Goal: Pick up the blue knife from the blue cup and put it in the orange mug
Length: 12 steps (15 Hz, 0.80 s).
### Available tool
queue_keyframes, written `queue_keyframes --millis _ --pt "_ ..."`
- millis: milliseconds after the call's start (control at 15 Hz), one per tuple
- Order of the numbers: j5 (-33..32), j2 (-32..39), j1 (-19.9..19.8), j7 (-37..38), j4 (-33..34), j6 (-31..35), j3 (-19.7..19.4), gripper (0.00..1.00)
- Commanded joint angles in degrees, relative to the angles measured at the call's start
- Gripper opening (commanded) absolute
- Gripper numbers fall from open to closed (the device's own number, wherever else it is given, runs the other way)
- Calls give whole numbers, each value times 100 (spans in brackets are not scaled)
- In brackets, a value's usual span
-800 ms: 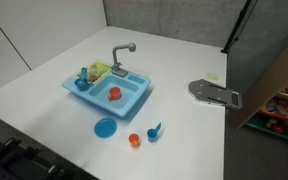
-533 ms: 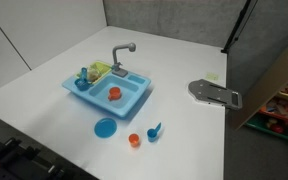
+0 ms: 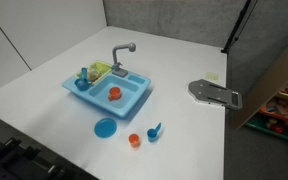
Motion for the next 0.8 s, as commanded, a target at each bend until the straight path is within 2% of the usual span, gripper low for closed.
queue_keyframes --millis 0,400,733 --pt "0 476 67 8 326 -18 -10 100" --pt "0 1333 35 99 820 157 4 100" --pt "16 2103 -6 196 1111 571 -29 100"
